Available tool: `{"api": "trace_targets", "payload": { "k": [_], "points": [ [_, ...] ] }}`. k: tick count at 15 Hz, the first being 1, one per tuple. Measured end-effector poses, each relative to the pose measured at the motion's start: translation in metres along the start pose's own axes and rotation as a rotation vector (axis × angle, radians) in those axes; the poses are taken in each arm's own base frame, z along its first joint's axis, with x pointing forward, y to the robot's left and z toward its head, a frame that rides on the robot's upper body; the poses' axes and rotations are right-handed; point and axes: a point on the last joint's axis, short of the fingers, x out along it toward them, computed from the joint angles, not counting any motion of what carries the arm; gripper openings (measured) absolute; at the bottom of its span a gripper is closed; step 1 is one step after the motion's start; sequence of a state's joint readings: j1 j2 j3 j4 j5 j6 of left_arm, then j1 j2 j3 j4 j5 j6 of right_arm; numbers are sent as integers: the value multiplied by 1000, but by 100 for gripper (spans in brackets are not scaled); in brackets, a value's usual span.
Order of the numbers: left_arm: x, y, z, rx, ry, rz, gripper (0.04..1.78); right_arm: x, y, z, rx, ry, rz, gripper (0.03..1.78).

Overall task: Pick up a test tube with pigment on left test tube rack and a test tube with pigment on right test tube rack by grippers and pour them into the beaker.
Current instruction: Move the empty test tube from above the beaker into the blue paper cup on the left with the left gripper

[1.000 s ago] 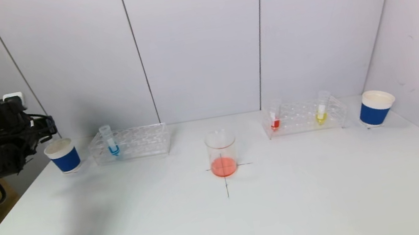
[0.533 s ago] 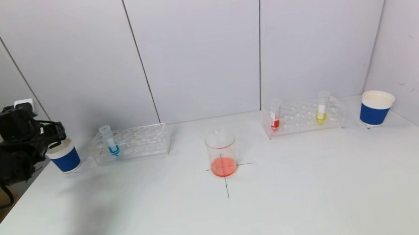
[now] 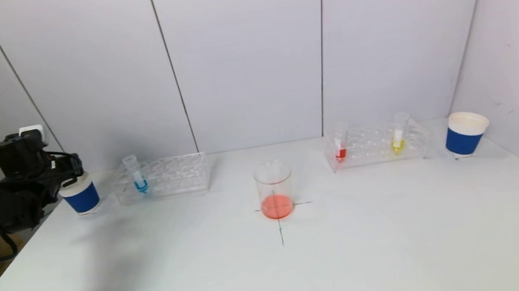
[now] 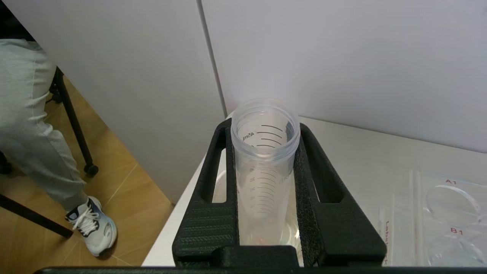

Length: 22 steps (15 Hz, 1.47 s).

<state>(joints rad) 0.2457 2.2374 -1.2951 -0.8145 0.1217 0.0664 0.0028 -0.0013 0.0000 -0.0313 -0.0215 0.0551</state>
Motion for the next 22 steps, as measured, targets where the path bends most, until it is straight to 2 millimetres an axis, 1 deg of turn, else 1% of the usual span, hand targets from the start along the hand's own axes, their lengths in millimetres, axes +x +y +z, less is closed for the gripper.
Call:
{"api": "trace_targets", "payload": {
  "k": [13,15,17,22],
  "points": [
    [-3,1,2,-8,0,2,44,0,0,0,0,0,0,177],
    [-4,1,2,-6,-1,2,52,0,0,0,0,0,0,177],
    [-4,1,3,-7,-9,3,69,0,0,0,0,0,0,177],
    [-5,1,2,-5,-13,2,145,0,0,0,0,0,0,177]
  ]
}}
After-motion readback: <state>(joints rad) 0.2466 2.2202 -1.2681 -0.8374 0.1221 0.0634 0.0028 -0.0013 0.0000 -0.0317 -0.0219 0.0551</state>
